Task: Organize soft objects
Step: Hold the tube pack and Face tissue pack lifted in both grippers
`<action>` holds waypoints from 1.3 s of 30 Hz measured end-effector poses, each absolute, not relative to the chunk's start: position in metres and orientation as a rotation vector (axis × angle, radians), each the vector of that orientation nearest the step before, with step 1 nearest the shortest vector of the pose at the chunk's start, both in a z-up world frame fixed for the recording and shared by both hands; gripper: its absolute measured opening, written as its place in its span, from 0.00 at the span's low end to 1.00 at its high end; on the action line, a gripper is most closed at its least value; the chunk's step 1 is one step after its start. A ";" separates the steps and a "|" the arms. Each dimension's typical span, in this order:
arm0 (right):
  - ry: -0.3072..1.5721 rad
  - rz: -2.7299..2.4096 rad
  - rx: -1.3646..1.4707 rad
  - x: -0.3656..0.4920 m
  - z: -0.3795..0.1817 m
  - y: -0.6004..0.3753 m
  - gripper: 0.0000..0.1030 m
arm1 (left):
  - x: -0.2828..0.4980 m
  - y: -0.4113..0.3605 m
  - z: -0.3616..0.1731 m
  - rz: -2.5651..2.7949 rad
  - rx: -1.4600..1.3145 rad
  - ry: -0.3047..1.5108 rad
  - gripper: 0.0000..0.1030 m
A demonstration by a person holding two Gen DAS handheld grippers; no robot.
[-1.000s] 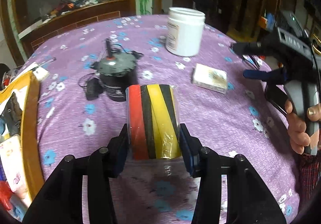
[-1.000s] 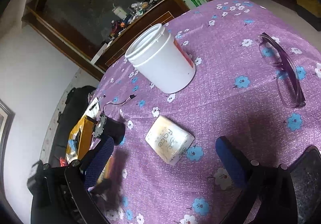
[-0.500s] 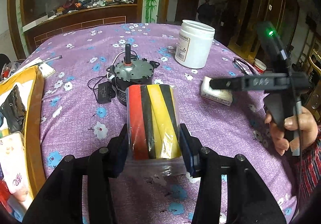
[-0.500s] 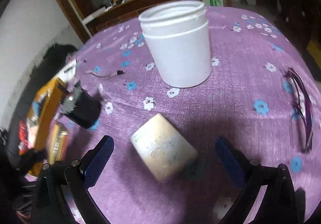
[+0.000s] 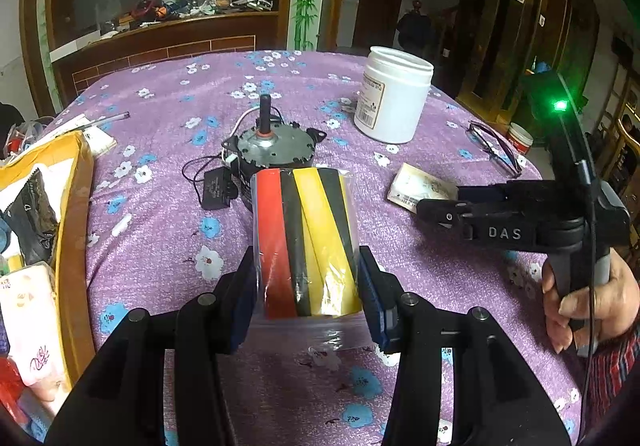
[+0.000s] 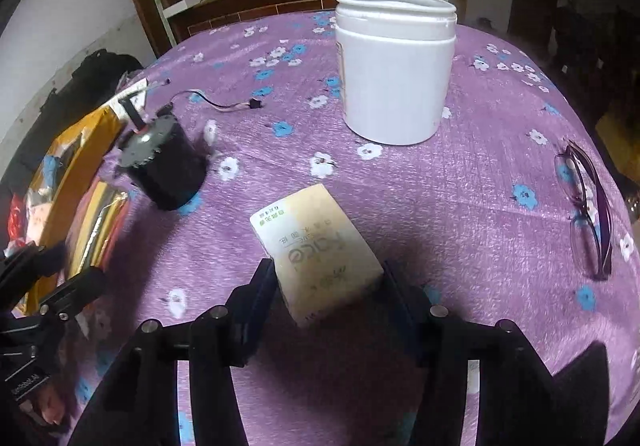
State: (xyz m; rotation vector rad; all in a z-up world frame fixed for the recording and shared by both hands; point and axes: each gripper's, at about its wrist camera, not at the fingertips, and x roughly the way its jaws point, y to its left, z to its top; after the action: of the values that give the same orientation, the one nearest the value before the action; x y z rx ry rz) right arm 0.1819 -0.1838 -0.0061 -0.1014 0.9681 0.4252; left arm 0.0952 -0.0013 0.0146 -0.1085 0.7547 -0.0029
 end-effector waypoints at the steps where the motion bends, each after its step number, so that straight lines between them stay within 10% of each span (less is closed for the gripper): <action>1: 0.956 0.429 -0.095 0.180 -0.003 -0.184 0.53 | 0.095 -0.001 0.015 -0.003 -0.111 0.752 0.43; 39: 0.844 0.478 0.015 0.168 0.025 -0.191 0.53 | 0.094 -0.002 0.017 0.012 -0.099 0.733 0.43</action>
State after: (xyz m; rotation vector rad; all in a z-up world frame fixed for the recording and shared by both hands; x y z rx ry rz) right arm 0.1684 -0.1907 0.0248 0.0150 0.8440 0.4777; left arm 0.0938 -0.0025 0.0167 -0.0987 0.7329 0.0124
